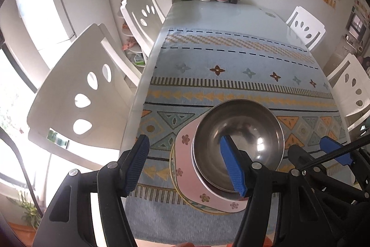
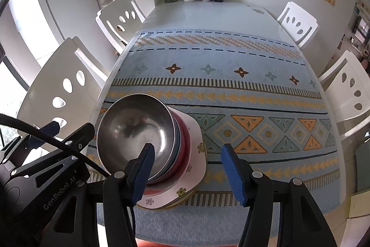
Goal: Organize plates and bowls
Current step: 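Open both grippers to release the bowl stack on the plates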
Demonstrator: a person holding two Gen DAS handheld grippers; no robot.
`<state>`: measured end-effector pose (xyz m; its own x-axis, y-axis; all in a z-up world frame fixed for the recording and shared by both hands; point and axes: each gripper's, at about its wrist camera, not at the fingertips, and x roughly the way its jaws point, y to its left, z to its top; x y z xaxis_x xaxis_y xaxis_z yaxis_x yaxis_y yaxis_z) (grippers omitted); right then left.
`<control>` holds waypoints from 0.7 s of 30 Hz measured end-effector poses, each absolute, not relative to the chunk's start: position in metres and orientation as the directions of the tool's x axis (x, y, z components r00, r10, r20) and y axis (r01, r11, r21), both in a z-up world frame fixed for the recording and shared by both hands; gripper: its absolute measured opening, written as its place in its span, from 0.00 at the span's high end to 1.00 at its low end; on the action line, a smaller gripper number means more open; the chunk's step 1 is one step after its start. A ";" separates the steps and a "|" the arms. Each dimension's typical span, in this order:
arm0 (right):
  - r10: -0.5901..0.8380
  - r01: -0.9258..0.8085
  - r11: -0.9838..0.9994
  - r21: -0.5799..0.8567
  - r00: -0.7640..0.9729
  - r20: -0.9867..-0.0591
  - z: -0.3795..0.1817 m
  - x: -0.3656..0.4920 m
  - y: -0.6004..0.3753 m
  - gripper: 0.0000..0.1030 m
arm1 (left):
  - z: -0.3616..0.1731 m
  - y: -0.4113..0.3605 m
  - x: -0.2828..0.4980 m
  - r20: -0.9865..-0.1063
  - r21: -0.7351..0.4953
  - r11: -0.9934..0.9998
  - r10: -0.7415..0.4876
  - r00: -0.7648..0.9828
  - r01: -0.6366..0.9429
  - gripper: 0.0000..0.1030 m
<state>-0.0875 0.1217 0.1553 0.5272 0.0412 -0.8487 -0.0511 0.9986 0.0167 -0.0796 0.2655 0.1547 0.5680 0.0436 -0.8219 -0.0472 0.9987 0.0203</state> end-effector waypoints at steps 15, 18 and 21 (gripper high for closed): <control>0.026 -0.041 0.999 0.004 0.540 -0.841 0.159 -0.080 0.121 0.44 | 0.161 0.262 -0.079 -0.792 0.027 0.999 0.050 0.608 -0.047 0.37; 0.024 -0.044 0.999 0.000 0.542 -0.840 0.159 -0.080 0.121 0.44 | 0.163 0.262 -0.079 -0.786 0.027 0.998 0.055 0.616 -0.054 0.37; 0.022 -0.041 0.999 0.000 0.545 -0.838 0.160 -0.080 0.119 0.44 | 0.166 0.259 -0.081 -0.770 0.041 0.998 0.067 0.635 -0.055 0.37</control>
